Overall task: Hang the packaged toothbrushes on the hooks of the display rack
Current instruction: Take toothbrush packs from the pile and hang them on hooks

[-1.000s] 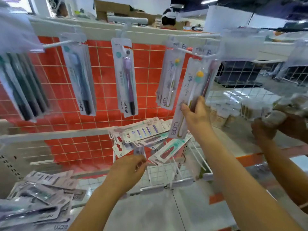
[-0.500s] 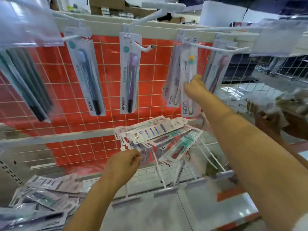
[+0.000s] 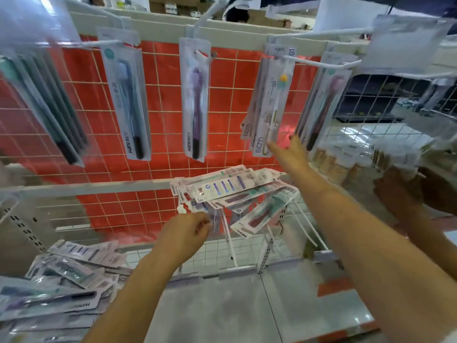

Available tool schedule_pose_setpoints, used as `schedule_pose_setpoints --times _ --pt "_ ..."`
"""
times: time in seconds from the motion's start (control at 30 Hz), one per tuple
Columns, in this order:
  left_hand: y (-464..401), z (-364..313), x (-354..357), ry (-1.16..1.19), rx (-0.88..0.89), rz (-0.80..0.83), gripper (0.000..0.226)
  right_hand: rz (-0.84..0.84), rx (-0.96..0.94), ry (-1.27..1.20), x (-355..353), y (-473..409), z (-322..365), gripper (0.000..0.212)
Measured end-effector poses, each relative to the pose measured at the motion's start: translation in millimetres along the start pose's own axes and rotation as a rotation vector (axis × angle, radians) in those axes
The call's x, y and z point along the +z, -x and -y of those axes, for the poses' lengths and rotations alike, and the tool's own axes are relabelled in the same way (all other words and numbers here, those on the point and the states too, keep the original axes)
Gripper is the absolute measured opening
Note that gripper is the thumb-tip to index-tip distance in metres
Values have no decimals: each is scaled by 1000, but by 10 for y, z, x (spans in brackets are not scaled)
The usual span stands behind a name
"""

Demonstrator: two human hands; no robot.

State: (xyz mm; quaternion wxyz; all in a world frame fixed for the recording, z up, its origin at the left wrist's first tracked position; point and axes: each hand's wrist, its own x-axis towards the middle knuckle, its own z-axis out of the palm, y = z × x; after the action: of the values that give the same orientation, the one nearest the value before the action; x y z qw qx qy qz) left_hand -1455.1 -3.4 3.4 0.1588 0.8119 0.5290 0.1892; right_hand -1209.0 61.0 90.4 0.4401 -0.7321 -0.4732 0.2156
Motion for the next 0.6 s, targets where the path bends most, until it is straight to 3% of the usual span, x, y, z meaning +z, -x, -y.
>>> schedule_pose_setpoints --times 0.1,0.2,0.27,0.37,0.47,0.6 --pt "-42 -63 23 -3 -20 36 20 13 -21 82 142 84 -474 39" --pt "-127 -138 61 -22 -39 54 21 101 -78 250 241 180 -818 30" --pt "-163 -179 123 -28 -58 50 20 218 -218 333 236 231 -953 39" --pt "-155 -245 237 -15 -65 35 19 410 -470 577 227 238 -1136 68" --pt "-122 -276 335 1 -67 8 18 519 -593 845 259 215 -1204 93" --pt "-99 -263 419 46 -99 -17 18 527 -719 919 324 187 -1203 96"
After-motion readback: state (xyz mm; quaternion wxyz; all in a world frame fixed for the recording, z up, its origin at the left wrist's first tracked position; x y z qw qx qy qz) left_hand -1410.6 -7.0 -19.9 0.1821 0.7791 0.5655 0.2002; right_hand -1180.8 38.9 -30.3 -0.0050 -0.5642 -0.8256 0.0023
